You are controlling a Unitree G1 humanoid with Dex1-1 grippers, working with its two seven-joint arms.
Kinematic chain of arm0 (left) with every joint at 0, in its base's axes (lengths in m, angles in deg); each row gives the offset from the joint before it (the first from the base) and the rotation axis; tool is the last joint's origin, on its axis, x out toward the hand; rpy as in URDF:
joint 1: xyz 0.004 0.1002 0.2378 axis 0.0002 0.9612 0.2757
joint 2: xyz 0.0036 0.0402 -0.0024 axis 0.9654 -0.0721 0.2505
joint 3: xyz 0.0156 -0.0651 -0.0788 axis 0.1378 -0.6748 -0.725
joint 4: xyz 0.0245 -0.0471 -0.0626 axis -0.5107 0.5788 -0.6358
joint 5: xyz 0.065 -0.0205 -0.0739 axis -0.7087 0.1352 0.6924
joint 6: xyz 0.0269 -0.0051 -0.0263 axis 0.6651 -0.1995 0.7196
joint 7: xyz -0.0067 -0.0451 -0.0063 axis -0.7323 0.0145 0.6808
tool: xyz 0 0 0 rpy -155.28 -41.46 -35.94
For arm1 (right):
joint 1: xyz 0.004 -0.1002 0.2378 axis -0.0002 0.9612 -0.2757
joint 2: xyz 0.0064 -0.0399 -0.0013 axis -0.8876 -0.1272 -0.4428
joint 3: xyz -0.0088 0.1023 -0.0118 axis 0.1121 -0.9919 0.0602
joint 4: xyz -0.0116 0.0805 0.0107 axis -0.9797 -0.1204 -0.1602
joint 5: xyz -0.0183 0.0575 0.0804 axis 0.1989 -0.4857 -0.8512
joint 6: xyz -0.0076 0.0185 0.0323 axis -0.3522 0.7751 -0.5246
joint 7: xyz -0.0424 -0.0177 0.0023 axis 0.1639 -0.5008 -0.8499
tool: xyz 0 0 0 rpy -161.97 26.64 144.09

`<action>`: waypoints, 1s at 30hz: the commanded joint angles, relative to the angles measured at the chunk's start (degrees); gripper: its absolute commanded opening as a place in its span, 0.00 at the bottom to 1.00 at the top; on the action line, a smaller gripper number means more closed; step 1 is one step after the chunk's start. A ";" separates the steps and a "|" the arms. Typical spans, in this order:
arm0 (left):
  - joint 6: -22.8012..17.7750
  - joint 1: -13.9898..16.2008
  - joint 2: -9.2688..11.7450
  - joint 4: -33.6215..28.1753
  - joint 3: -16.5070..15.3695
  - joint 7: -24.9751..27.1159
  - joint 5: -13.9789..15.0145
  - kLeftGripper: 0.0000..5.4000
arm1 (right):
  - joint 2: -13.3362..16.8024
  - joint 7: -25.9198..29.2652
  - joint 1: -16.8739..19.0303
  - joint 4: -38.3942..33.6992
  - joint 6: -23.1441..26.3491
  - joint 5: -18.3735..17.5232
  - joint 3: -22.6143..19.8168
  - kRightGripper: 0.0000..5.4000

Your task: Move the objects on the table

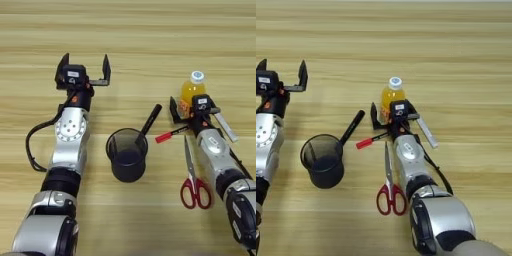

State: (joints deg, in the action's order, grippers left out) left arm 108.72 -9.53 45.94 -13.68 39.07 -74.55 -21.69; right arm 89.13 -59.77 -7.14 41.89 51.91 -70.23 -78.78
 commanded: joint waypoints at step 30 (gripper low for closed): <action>1.77 -1.14 -0.14 1.48 0.85 -1.45 -1.94 1.00 | 1.95 1.21 11.26 -39.04 -8.55 1.59 5.22 1.00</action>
State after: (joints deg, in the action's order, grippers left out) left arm 110.29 -9.71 45.93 -12.59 39.75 -75.53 -22.82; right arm 90.52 -59.68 2.47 7.63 41.13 -67.70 -74.37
